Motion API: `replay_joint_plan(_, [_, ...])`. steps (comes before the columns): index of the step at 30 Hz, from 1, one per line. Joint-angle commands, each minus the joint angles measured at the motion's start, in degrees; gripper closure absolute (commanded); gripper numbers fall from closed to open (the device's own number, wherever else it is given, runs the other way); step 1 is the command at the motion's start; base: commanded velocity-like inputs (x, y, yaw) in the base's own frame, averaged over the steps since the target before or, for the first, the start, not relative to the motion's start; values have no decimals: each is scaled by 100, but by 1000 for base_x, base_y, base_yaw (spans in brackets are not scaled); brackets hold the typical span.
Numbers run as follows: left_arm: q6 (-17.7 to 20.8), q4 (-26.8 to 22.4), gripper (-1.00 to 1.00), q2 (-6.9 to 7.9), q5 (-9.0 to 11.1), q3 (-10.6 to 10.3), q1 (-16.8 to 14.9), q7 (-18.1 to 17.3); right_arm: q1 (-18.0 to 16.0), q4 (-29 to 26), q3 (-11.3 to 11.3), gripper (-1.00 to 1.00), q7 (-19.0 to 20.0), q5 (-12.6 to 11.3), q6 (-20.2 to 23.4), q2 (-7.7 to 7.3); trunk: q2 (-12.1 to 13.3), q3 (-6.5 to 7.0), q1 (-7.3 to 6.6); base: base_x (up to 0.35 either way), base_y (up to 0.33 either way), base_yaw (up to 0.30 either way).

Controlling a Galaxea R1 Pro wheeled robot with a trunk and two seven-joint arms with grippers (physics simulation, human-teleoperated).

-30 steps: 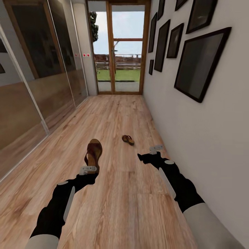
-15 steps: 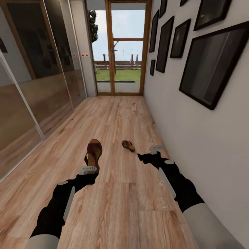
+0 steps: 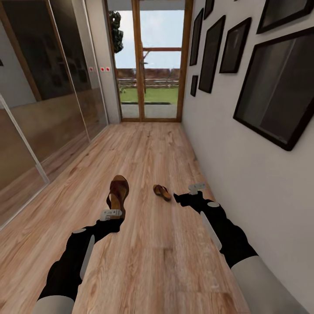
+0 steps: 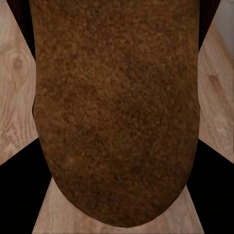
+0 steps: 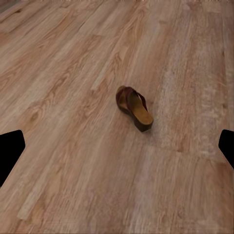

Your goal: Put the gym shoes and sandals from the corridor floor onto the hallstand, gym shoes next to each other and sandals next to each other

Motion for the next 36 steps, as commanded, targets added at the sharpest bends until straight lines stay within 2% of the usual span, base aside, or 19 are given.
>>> replay_joint_plan(1, [20, -8, 100, -8, -52, 21, -3, -56, -3, -7, 11, -100, -16, -57, 26, -4, -2, -5, 2, 347, 0, 0])
replay_joint_plan(10, [23, -8, 100, -8, -52, 21, -3, -56, -3, -15, 2, -100, -19, -57, 26, -9, -2, -6, 2, 347, 0, 12])
replay_joint_plan(20, [22, -8, 100, -8, -52, 21, -5, -56, -3, -12, -1, -100, -18, -57, 26, -9, -2, -31, 2, 347, -13, 155])
replay_joint_plan(36, [23, -8, 100, -8, -52, 21, -1, -56, -3, -16, -10, -100, -20, -65, 26, -9, -2, -42, 2, 342, -112, 45])
